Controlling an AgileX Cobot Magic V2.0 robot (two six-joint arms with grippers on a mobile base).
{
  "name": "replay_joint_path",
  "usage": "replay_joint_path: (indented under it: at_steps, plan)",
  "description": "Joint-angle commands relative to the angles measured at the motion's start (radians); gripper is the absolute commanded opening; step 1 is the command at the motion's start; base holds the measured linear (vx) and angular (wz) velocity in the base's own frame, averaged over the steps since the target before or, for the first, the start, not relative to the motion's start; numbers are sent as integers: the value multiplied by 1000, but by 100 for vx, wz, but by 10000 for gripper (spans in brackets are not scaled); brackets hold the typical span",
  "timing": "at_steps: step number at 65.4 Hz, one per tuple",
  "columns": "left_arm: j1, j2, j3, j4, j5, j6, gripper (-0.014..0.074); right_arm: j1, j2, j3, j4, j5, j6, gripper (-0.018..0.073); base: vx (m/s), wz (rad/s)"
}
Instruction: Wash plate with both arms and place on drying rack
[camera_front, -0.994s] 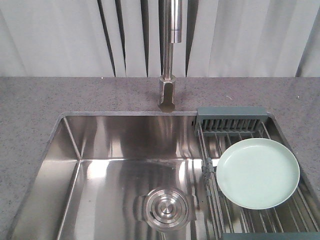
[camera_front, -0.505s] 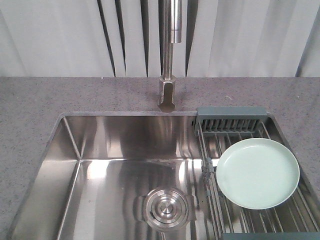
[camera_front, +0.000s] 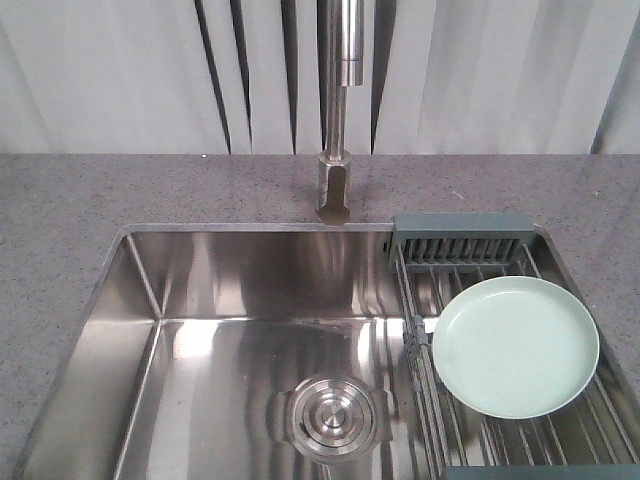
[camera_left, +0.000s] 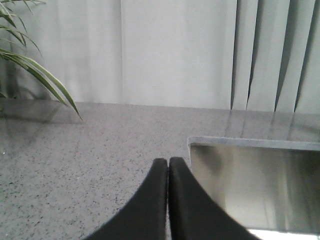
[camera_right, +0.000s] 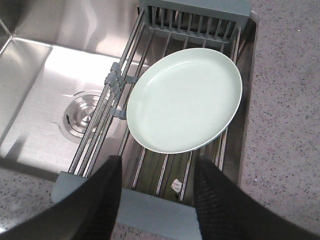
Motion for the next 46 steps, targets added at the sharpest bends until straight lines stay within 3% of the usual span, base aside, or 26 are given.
replay_joint_path:
  at_steps: [1,46]
  plan:
    - [1,-16,-22,-23,-128,3,-6,-3,4,-27,8,-54,2,340,0,0]
    - [1,-16,-24,-26,-111,36,-6,-3,4,-27,8,-54,2,340,0,0]
